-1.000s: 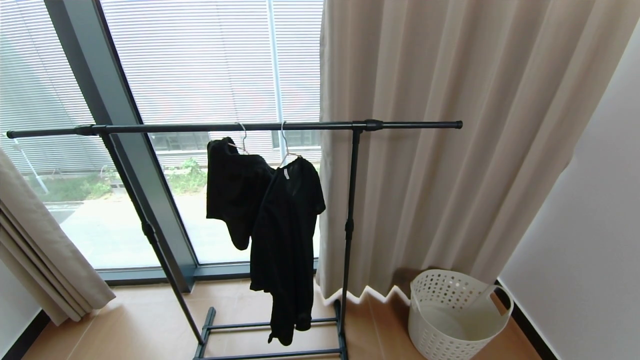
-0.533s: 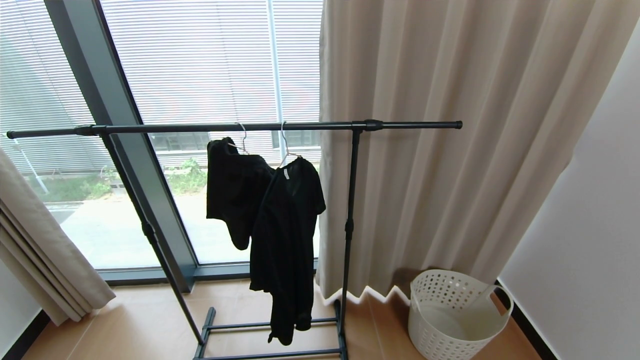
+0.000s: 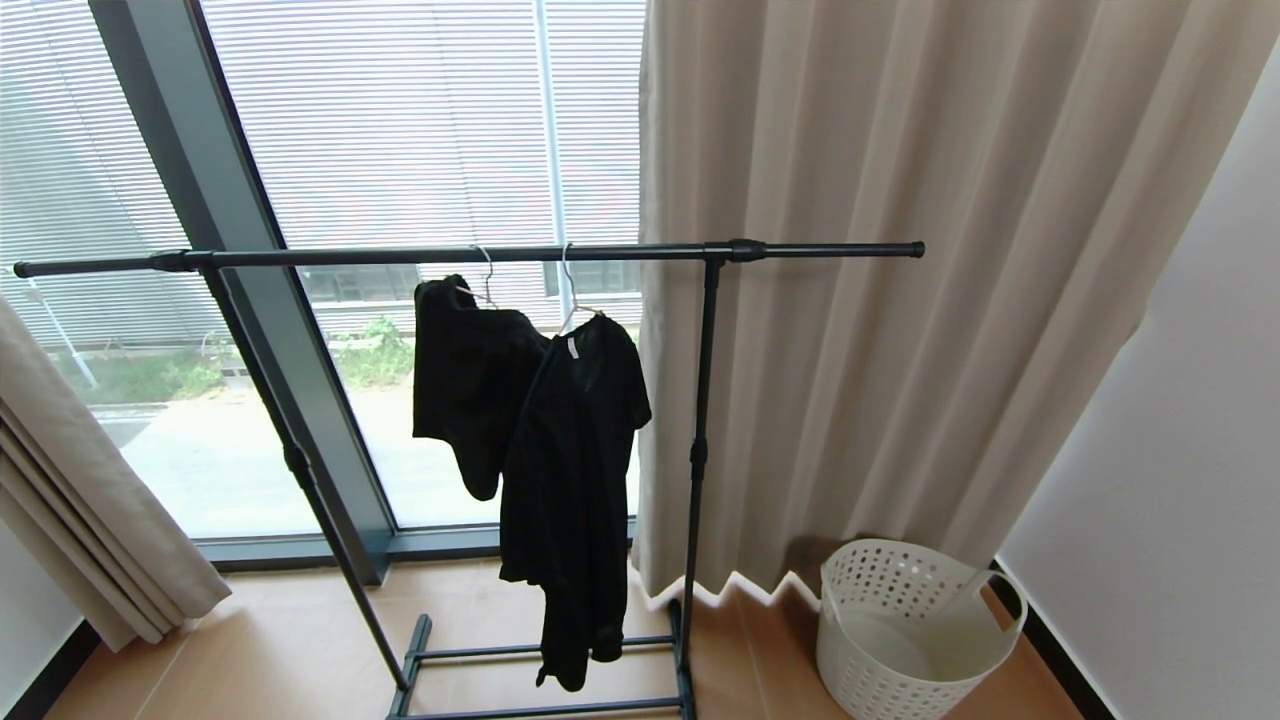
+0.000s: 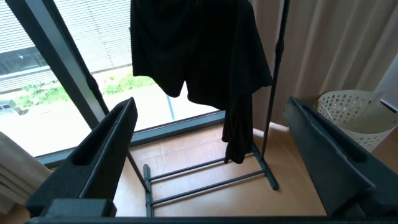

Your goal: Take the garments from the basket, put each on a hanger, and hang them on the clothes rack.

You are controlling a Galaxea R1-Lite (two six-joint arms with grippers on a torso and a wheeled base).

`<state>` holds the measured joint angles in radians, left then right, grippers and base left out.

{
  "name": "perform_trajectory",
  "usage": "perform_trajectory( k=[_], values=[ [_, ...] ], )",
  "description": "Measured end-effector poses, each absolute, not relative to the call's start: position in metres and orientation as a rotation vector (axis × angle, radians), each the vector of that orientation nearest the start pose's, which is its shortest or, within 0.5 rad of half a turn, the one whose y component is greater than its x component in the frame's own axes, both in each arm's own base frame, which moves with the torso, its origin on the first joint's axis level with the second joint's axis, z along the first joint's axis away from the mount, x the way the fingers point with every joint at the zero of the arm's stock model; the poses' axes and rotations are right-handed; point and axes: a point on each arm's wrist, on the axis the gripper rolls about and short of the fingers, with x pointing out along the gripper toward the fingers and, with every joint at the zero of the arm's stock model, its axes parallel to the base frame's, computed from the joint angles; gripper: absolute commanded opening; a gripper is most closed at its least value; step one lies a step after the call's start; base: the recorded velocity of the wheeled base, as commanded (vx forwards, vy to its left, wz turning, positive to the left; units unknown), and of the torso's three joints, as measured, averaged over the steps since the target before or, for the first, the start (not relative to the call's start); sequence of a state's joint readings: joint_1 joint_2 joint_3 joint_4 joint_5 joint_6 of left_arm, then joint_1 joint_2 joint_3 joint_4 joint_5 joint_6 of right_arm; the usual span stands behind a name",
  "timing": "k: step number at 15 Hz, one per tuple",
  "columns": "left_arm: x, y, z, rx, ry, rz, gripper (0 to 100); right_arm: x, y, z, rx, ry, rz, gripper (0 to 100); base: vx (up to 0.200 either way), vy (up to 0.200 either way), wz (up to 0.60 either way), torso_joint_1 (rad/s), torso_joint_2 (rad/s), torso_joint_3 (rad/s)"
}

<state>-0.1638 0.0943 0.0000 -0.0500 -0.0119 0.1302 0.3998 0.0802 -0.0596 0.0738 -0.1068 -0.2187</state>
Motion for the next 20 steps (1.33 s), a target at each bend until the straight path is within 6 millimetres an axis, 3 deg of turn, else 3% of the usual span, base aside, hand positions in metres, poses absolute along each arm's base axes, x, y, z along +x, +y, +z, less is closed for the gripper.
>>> perform_trajectory(
  k=[8, 10, 12, 13, 18, 20],
  values=[
    [-0.015, 0.002, 0.082, 0.132, 0.037, -0.183, 100, -0.021, -0.006, 0.087, -0.178, 0.113, -0.188, 100, 0.000, 0.000, 0.00, 0.000, 0.00, 0.000],
    [-0.015, 0.002, 0.082, 0.133, 0.037, -0.187, 100, -0.023, -0.003, 0.085, -0.149, 0.076, -0.126, 100, 0.000, 0.000, 0.00, 0.000, 0.00, 0.000],
    [-0.015, 0.001, 0.082, 0.128, 0.034, -0.237, 100, -0.024, 0.004, 0.081, -0.111, 0.039, 0.147, 100, 0.000, 0.000, 0.00, 0.000, 0.00, 0.000],
    [-0.015, 0.001, 0.082, 0.115, 0.038, -0.244, 100, -0.024, 0.004, 0.079, -0.097, 0.034, 0.192, 100, 0.000, 0.000, 0.00, 0.000, 0.00, 0.000],
    [-0.015, 0.000, 0.080, 0.035, 0.065, -0.234, 100, -0.025, 0.004, 0.075, -0.071, 0.033, 0.171, 100, 0.000, 0.000, 0.00, 0.000, 0.00, 0.000],
    [-0.015, -0.001, 0.080, 0.033, 0.067, -0.143, 100, -0.025, 0.004, 0.075, -0.071, 0.031, 0.171, 100, 0.000, 0.000, 0.00, 0.000, 0.00, 0.000]
  ],
)
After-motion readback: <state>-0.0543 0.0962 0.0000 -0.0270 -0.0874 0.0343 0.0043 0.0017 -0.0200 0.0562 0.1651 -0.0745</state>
